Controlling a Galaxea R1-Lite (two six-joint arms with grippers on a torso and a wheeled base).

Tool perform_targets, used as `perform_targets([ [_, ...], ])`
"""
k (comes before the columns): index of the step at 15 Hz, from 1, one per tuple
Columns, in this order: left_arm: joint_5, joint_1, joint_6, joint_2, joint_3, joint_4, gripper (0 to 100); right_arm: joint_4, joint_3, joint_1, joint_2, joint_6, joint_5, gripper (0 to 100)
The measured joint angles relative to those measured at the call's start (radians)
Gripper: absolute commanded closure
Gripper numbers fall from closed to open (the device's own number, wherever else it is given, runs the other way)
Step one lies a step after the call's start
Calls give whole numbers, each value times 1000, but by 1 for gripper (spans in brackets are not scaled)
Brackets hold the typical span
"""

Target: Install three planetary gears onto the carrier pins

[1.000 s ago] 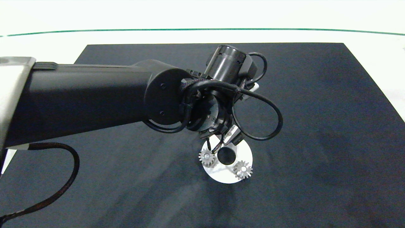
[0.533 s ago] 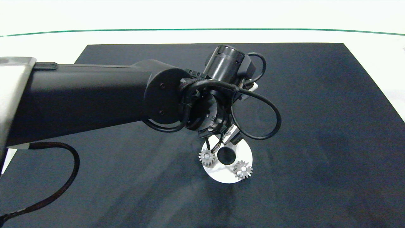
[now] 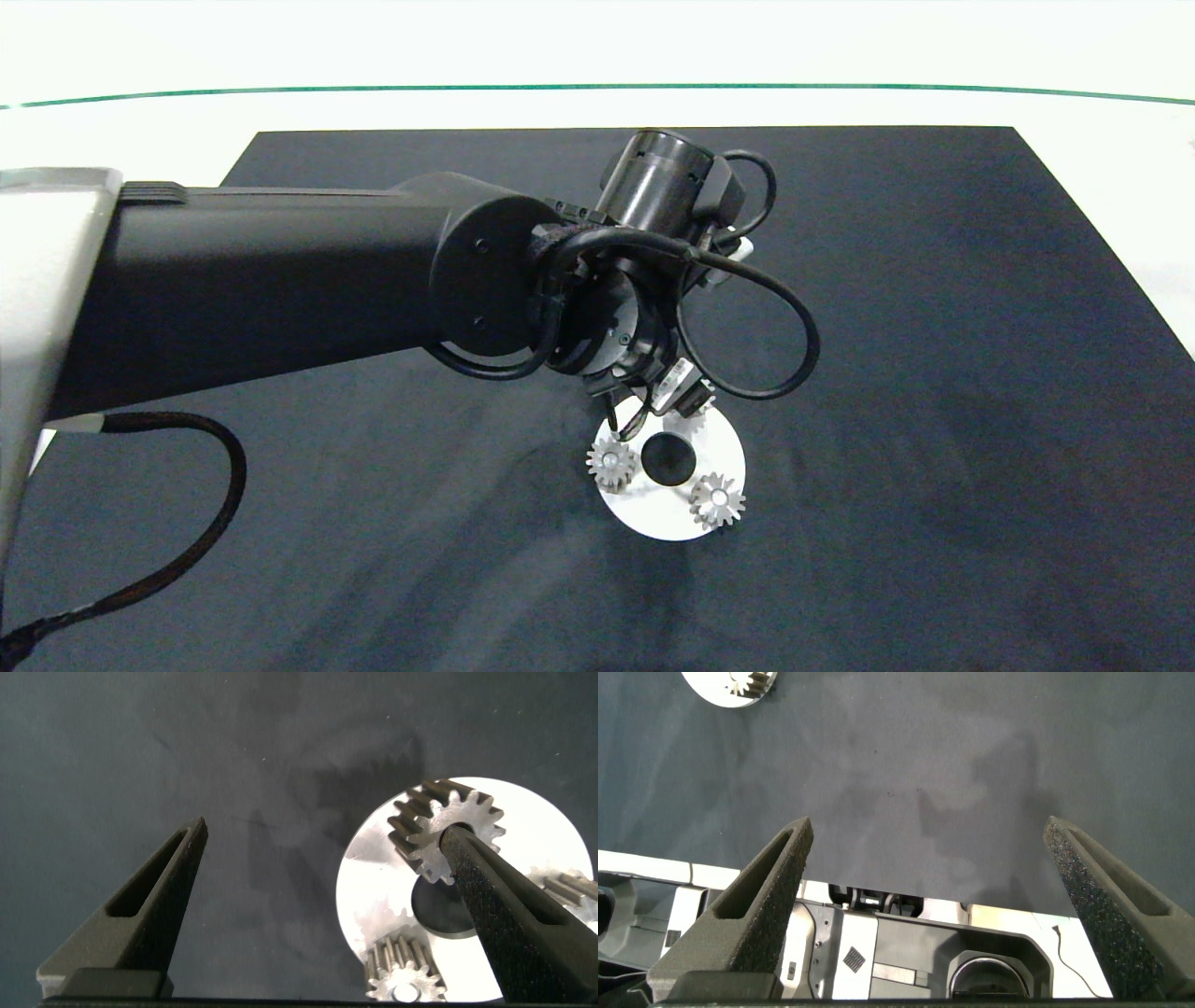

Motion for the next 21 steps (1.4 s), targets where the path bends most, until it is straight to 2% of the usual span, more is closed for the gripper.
perform_targets([
  [5,0,-1,4,8,-8,0,0,0,0,0,0,0,0,0],
  [8,-1,-4,41,9,-24,0,0,0,0,0,0,0,0,0],
  [9,-1,-6,43,12,-33,0,0,0,0,0,0,0,0,0],
  [21,-1,4,34,10,-40,4,0,-8,9,0,0,3,4,0],
])
